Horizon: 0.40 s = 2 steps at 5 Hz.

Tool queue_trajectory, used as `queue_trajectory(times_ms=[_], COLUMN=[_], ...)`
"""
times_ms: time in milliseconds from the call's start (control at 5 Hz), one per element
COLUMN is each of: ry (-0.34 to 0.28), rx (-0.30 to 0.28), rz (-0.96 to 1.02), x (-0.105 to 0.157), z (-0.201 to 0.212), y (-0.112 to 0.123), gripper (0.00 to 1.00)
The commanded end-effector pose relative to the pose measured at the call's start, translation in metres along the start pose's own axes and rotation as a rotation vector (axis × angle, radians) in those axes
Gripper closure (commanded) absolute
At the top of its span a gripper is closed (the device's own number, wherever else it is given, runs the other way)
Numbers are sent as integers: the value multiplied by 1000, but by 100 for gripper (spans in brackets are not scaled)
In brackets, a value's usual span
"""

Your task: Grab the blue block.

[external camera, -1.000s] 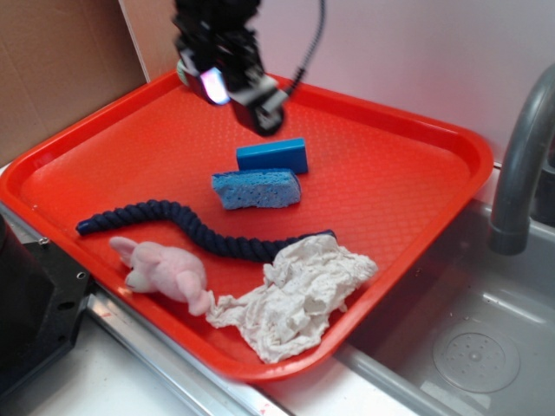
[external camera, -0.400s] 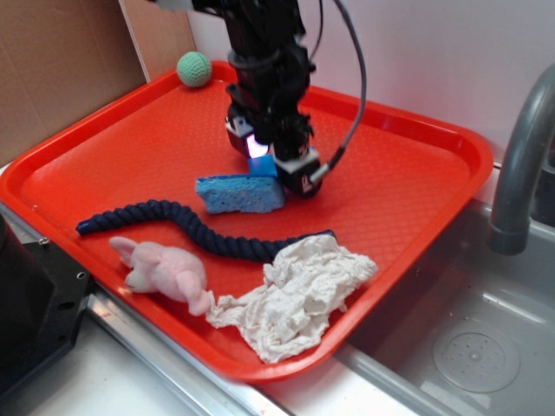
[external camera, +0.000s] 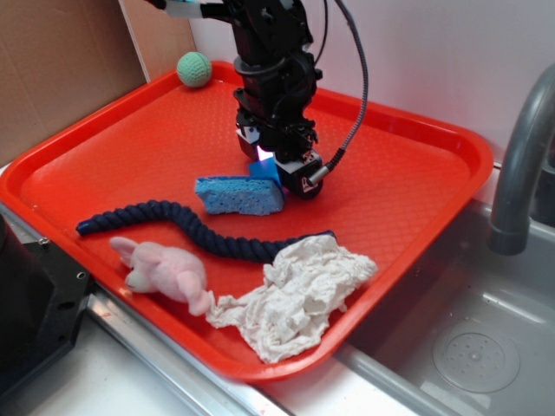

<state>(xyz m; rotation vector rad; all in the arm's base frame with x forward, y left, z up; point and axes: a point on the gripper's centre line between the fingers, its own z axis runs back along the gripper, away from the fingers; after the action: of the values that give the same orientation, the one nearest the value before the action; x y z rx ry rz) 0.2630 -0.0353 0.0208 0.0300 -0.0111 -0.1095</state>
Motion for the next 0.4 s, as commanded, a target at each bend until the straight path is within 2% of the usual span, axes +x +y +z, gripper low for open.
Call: queue_trajectory(times_ms=[0, 200], ry=[-60, -88], rx=[-62, -17], rz=[112, 192], x=[-18, -36], z=[98, 135], y=[89, 113], gripper=[100, 100])
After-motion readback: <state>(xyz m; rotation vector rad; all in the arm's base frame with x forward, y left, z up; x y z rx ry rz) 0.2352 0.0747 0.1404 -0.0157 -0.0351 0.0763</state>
